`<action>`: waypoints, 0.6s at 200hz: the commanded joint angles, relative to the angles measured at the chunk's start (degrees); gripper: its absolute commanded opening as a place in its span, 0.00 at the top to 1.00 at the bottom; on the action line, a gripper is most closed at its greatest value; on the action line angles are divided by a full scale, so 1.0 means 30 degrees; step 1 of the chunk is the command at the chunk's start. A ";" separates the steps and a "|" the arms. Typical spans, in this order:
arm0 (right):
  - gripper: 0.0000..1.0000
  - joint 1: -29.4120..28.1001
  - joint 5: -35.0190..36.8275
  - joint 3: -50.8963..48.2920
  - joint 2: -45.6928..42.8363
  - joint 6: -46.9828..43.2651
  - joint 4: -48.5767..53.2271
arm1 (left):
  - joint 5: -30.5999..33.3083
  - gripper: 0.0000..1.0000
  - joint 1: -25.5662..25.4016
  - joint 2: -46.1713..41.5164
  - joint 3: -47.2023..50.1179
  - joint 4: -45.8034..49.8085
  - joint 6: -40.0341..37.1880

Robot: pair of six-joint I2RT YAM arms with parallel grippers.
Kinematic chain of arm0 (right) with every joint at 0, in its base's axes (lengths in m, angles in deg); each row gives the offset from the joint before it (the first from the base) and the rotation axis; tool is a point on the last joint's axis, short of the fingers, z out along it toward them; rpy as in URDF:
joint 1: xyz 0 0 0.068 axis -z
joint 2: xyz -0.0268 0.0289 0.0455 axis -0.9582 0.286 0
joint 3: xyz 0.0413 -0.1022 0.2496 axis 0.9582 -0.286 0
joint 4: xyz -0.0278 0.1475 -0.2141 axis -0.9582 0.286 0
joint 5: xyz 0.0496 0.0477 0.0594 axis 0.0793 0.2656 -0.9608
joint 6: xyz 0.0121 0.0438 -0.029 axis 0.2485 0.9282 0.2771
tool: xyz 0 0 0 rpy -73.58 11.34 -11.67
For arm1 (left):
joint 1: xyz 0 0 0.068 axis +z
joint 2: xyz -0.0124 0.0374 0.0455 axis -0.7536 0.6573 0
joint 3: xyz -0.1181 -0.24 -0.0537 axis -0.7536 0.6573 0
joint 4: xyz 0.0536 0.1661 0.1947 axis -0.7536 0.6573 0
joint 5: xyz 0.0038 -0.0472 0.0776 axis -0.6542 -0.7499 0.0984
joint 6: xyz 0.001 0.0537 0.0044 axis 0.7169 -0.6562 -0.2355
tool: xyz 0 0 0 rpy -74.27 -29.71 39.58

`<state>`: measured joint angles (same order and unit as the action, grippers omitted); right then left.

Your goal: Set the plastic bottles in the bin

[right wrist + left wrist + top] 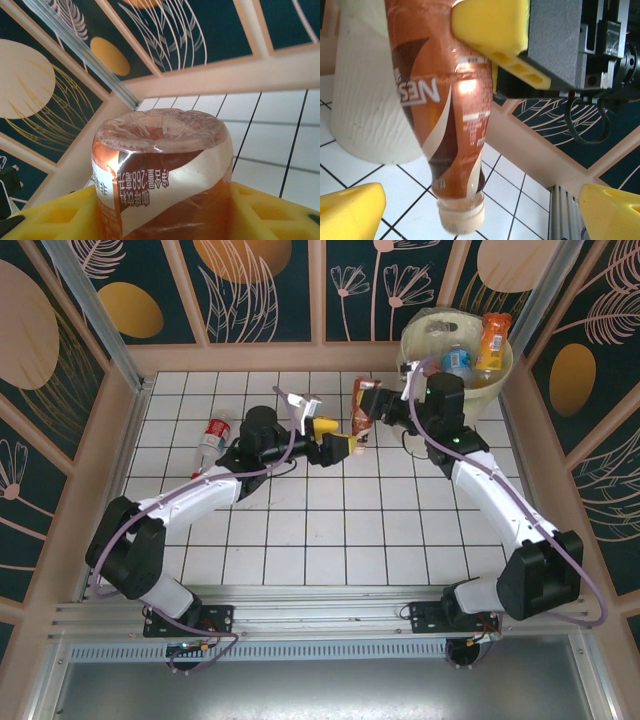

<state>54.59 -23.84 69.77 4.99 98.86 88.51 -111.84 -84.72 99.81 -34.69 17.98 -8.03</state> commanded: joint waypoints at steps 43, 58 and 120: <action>0.45 0.0723 0.3415 0.3786 -0.1548 -0.2666 0.2058 | 0.0345 0.01 -0.0100 -0.2082 -0.0590 0.1188 -0.1156; 0.45 0.1048 0.3910 0.4465 -0.1518 -0.2920 0.2162 | 0.0855 0.01 -0.0087 -0.2492 -0.0328 0.1357 -0.1397; 0.45 0.3100 0.6015 0.8100 0.0411 -0.4003 0.3165 | 0.3019 0.01 -0.0010 -0.3691 -0.0175 0.3580 -0.3035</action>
<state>61.22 -9.39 88.48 3.11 89.37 96.44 -105.96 -84.72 89.93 -35.00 24.67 -13.56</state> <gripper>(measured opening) 0.554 0.985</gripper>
